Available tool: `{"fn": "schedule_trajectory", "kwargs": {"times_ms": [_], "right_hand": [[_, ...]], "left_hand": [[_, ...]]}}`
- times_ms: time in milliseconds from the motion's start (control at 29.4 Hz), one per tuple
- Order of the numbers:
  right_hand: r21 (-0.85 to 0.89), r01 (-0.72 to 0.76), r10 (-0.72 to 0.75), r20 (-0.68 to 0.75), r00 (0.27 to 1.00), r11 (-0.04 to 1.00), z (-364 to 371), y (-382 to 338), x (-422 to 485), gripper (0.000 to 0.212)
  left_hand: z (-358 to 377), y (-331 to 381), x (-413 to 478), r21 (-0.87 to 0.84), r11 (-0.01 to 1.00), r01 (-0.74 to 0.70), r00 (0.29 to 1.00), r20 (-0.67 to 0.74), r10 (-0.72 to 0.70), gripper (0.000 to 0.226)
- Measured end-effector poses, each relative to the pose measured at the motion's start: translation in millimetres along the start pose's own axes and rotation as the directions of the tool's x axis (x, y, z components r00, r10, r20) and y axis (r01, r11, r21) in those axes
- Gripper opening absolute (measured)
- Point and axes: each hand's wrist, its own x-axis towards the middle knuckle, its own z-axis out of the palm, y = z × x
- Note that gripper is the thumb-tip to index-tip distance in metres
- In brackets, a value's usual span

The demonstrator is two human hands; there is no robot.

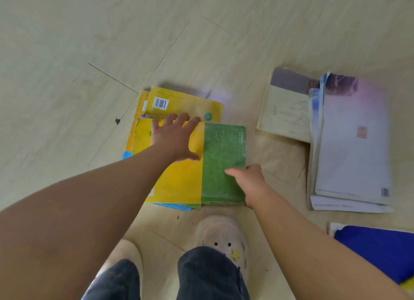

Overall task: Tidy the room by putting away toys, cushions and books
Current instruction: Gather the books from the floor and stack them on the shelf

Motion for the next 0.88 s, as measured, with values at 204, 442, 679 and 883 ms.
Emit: {"fn": "schedule_trajectory", "kwargs": {"times_ms": [204,442,679,883], "right_hand": [[0.012,0.217,-0.217,0.043,0.975,0.976,1.6,-13.7,-1.3,0.018],[-0.398,0.551,-0.601,-0.002,0.799,0.733,1.0,-49.2,9.2,0.027],[-0.812,0.241,-0.605,-0.165,0.779,0.531,-36.9,-94.9,36.0,0.068],[-0.926,0.148,-0.593,-0.094,0.800,0.347,-49.7,-91.9,52.5,0.077]], "left_hand": [[-5.5,-14.6,11.4,0.031,0.994,0.107,0.994,0.009,-0.107,0.105],[-20.7,-43.1,11.0,-0.457,0.857,0.238,0.971,0.135,-0.198,0.068],[4.5,-34.8,-1.9,-0.420,0.854,0.307,0.892,-0.186,-0.412,0.073],[7.8,-6.1,6.6,-0.226,0.962,0.155,0.985,-0.037,-0.168,0.073]]}}
